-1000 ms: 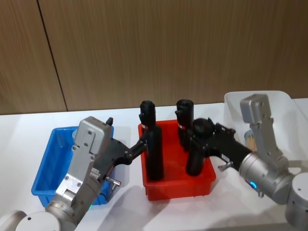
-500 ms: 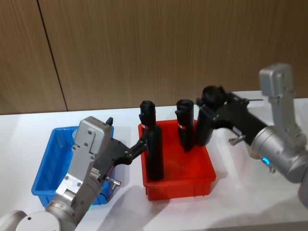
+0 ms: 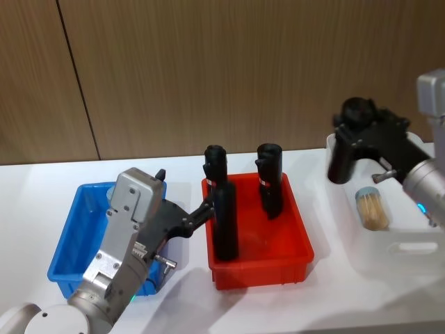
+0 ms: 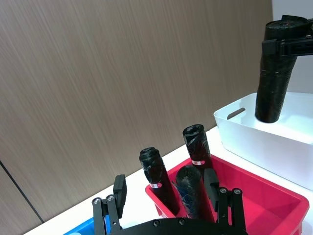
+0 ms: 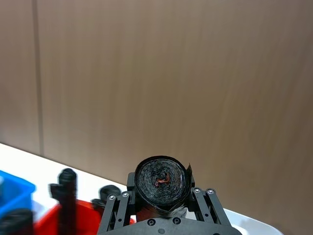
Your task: Pick the cotton swabs from the blue box and place them into the white box.
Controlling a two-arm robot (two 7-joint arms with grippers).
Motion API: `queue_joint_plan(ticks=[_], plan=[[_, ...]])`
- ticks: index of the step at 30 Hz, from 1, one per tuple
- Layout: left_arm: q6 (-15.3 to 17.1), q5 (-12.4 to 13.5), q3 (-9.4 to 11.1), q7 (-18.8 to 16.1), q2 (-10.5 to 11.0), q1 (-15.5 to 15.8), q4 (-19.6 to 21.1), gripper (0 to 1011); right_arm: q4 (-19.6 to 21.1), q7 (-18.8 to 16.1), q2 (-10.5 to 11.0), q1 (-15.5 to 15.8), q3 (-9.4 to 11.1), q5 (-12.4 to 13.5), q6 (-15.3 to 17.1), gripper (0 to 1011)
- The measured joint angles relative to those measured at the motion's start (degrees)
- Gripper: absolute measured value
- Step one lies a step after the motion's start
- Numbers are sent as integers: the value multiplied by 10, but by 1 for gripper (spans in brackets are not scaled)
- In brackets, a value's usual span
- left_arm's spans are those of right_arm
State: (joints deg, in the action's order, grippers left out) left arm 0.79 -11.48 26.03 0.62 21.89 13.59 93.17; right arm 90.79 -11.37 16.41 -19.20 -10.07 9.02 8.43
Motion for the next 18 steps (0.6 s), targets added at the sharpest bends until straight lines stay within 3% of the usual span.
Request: queue_joint_plan(ticks=[18], plan=[[0, 0, 0, 0, 0, 0, 0, 1004, -115, 33, 17, -39, 28, -30, -17, 535]])
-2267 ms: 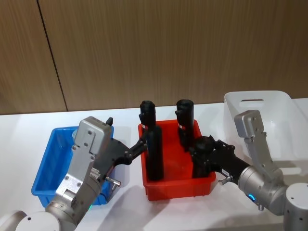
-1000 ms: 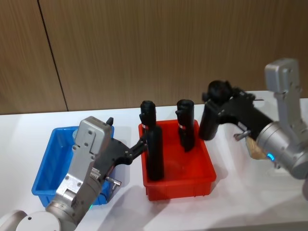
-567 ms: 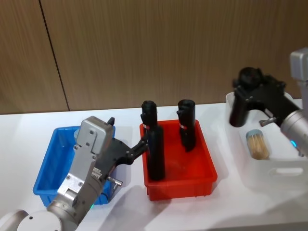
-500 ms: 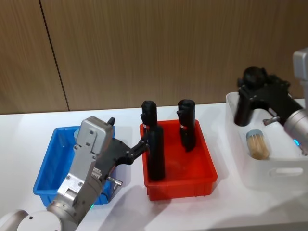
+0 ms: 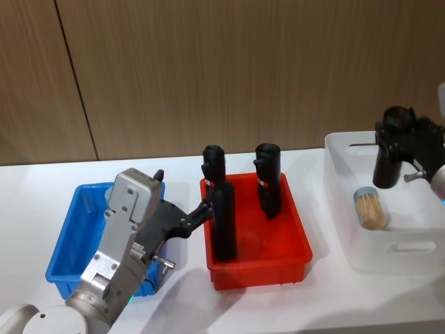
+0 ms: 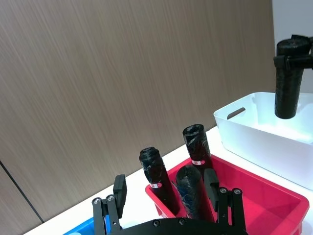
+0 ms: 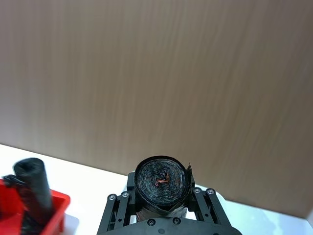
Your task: Pick the cotton swabs from the blue box and place them into the white box.
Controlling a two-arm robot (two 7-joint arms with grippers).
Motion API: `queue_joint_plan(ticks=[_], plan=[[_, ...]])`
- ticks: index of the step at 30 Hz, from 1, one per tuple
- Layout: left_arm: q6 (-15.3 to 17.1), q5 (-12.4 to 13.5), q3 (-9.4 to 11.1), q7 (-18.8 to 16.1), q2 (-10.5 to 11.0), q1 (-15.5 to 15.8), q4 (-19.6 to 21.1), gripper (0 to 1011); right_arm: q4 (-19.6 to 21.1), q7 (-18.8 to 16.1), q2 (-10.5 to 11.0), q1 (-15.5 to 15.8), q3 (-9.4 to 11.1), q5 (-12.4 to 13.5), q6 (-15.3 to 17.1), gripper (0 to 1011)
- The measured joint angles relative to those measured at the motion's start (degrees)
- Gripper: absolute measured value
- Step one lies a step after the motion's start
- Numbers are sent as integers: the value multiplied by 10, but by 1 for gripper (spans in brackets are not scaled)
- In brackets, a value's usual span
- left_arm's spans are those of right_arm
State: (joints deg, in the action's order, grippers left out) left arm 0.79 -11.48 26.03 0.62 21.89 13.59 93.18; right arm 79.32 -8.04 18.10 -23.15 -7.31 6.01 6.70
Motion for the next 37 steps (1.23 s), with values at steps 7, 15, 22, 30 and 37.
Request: queue_joint_plan(ticks=[7, 15, 22, 30, 37], plan=[[0, 0, 0, 0, 0, 0, 0, 1004, -52, 7, 0, -15, 4, -6, -8, 535], [0, 0, 0, 0, 0, 0, 0, 1004, -108, 10, -1, -32, 7, -12, -19, 705], [0, 0, 0, 0, 0, 0, 0, 1004, -126, 7, -2, -36, 9, -10, -26, 912], [0, 0, 0, 0, 0, 0, 0, 1004, -116, -2, 1, -27, 13, 2, -31, 1001], [0, 0, 0, 0, 0, 0, 0, 1004, -105, -7, 3, -19, 15, 10, -33, 1001]])
